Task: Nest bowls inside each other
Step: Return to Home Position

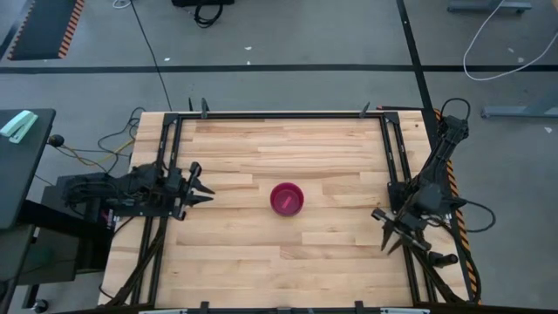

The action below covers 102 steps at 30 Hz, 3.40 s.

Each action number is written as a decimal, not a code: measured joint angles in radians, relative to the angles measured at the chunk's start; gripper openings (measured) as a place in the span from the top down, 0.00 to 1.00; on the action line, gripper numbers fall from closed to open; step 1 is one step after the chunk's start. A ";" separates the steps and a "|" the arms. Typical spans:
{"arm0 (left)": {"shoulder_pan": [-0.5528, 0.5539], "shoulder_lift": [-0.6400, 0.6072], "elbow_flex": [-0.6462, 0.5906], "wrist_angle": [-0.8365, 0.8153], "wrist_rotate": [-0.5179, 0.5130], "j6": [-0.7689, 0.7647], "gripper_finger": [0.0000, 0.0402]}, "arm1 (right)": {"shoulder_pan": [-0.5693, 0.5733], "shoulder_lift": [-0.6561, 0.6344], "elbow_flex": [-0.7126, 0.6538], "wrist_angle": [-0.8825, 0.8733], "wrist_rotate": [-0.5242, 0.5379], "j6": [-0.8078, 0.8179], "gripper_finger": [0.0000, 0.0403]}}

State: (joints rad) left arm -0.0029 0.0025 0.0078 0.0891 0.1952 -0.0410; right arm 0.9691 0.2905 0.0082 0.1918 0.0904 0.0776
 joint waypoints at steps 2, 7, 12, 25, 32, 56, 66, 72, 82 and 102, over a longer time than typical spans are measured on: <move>0.000 0.000 0.000 -0.006 0.000 0.001 0.80 | -0.006 0.000 0.000 -0.034 0.077 0.000 0.77; 0.000 0.000 0.000 -0.025 -0.002 0.004 0.80 | -0.051 0.000 0.000 -0.077 0.266 -0.025 0.77; 0.000 0.000 0.000 -0.033 -0.027 0.029 0.78 | -0.151 0.000 0.000 -0.108 0.348 -0.043 0.77; 0.077 0.000 0.000 -0.055 -0.065 0.027 0.80 | -0.639 0.000 0.000 -0.125 0.052 -0.110 0.77; 0.119 0.002 0.000 -0.058 -0.065 0.027 0.78 | -0.992 0.000 0.000 -0.124 -0.254 -0.175 0.77; 0.187 0.002 0.000 -0.081 -0.214 0.038 0.79 | -1.414 0.000 0.000 0.025 -0.276 -0.178 0.77; 0.187 0.004 0.000 -0.082 -0.233 0.053 0.79 | -1.411 0.000 0.000 0.024 -0.256 -0.210 0.77; 0.187 0.004 0.000 -0.081 -0.237 0.053 0.78 | -1.411 0.000 0.000 -0.058 -0.261 -0.231 0.77; 0.187 0.004 0.000 -0.080 -0.239 0.053 0.80 | -1.411 0.008 0.000 -0.148 -0.238 -0.260 0.77; 0.187 0.004 -0.001 -0.081 -0.235 0.026 0.79 | -1.412 -0.063 0.000 0.117 -0.309 -0.167 0.77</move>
State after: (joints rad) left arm 0.1841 0.0063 0.0071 0.0078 -0.0395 -0.0147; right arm -0.4431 0.2273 0.0086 0.3092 -0.2183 -0.0892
